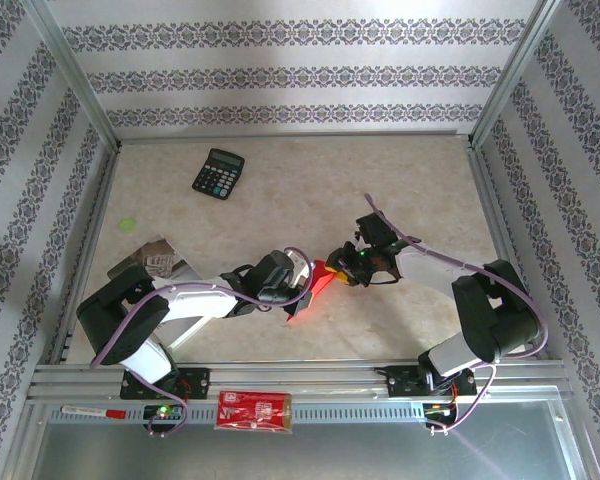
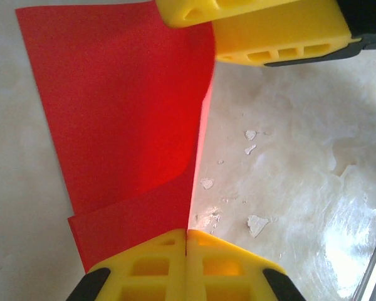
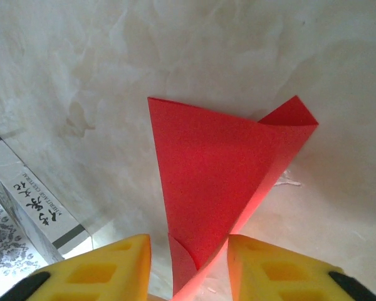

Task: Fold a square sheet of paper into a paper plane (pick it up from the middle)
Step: Fold the wing for the fifth time at the center of the table.

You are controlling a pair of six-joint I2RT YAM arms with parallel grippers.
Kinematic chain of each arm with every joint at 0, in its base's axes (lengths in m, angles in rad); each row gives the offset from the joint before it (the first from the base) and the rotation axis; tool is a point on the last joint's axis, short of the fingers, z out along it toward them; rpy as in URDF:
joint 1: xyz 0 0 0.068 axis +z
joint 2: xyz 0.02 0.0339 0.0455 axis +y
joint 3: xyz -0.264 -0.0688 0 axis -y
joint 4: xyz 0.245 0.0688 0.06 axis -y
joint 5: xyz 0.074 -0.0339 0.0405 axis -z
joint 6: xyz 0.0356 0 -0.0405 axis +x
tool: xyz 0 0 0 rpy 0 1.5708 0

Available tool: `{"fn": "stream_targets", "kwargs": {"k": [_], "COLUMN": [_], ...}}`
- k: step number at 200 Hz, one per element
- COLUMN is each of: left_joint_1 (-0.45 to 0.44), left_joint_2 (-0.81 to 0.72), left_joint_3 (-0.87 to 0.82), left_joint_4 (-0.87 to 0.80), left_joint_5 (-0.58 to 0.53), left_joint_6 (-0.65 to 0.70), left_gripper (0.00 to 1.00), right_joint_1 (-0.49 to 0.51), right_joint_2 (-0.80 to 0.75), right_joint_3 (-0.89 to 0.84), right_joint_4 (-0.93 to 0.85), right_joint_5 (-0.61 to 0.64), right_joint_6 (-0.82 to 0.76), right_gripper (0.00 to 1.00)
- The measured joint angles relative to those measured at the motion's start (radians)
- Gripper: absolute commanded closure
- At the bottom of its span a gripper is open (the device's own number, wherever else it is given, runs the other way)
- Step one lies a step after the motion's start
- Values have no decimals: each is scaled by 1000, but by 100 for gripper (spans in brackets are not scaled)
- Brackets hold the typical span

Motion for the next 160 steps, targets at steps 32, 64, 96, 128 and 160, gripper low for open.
{"fn": "stream_targets", "kwargs": {"k": [32, 64, 96, 128, 160], "left_joint_1": [-3, -3, -3, -19, -47], "left_joint_2": [6, 16, 16, 15, 15], "left_joint_3": [0, 0, 2, 2, 2], "left_joint_4": [-2, -7, -24, -29, -44], "left_joint_5": [-2, -6, -21, -49, -90], "left_joint_6": [16, 43, 86, 141, 195], "left_gripper": [100, 97, 94, 87, 78], "right_joint_1": [0, 0, 0, 0, 0], "right_joint_2": [6, 10, 13, 13, 13], "right_joint_3": [-3, -8, -11, -12, -22], "right_joint_4": [20, 30, 33, 37, 50], "right_joint_5": [-1, -7, -13, -25, -39], "right_joint_6": [18, 25, 27, 33, 53], "right_gripper": [85, 95, 100, 100, 100]}}
